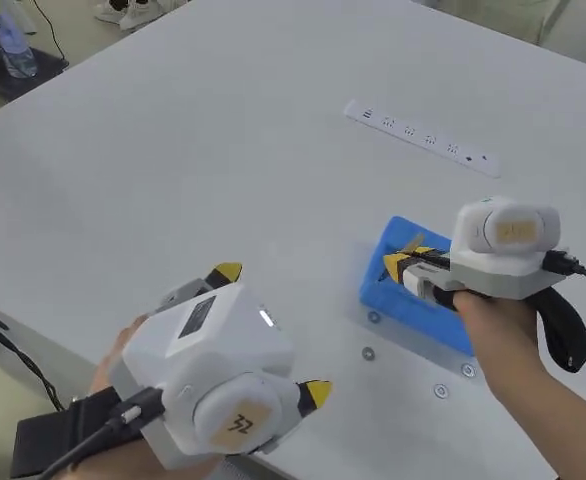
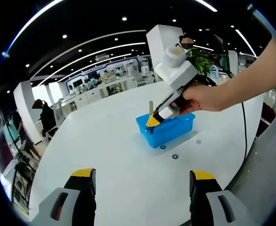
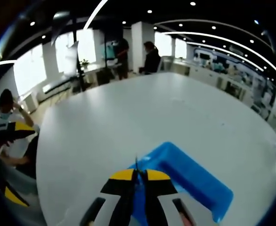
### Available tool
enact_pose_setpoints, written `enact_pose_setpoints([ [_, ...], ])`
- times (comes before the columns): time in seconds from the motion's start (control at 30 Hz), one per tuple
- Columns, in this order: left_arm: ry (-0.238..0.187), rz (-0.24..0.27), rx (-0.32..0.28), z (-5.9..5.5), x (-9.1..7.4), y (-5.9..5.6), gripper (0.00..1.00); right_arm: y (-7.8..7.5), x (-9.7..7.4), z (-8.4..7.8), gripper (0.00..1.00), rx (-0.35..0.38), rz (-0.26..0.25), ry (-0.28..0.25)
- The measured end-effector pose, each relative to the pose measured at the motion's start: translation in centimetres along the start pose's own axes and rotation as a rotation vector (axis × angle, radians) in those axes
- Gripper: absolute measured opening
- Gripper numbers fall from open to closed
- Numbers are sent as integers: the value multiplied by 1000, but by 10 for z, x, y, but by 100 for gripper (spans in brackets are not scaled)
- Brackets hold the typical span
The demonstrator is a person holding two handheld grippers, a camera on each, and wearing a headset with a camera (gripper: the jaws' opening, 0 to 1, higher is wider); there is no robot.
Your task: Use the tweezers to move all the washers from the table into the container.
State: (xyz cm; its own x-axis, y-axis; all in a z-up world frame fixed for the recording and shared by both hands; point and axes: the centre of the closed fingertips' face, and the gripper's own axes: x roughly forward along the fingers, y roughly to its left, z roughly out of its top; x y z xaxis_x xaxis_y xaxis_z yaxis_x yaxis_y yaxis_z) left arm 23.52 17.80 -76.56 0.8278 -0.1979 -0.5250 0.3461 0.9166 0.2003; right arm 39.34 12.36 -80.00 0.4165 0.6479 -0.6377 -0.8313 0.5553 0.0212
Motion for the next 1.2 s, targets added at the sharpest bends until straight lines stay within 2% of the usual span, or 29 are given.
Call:
enact_pose_setpoints([
  [0.07, 1, 0, 1, 0, 0, 0, 83, -2, -5, 4, 4, -19, -7, -7],
  [0.17, 0, 0, 3, 0, 0, 0, 83, 3, -16, 13, 3, -36, -4, -30],
  [0.27, 1, 1, 6, 0, 0, -1, 83, 9, -33, 20, 3, -49, 5, -54],
  [0.5, 4, 4, 9, 0, -1, 0, 83, 26, -62, 25, 3, -67, 37, -88],
  [0.57, 8, 2, 9, -1, -1, -1, 83, 36, -66, 24, 3, -71, 68, -80],
  [0.67, 12, 3, 10, -1, -1, -1, 83, 47, -70, 19, 3, -102, 82, -70],
  [0.77, 13, 3, 3, -2, -1, 0, 83, 52, -69, 13, 3, -111, 97, -51],
  [0.93, 11, 5, 4, -1, -1, 0, 82, 54, -59, -7, 4, -81, 133, -5],
  [1.07, 13, 7, 4, -2, -1, 0, 82, 54, -50, -20, 4, -92, 136, 30],
  [1.2, 18, 5, 5, -2, 0, 0, 82, 49, -42, -26, 4, -133, 109, 48],
])
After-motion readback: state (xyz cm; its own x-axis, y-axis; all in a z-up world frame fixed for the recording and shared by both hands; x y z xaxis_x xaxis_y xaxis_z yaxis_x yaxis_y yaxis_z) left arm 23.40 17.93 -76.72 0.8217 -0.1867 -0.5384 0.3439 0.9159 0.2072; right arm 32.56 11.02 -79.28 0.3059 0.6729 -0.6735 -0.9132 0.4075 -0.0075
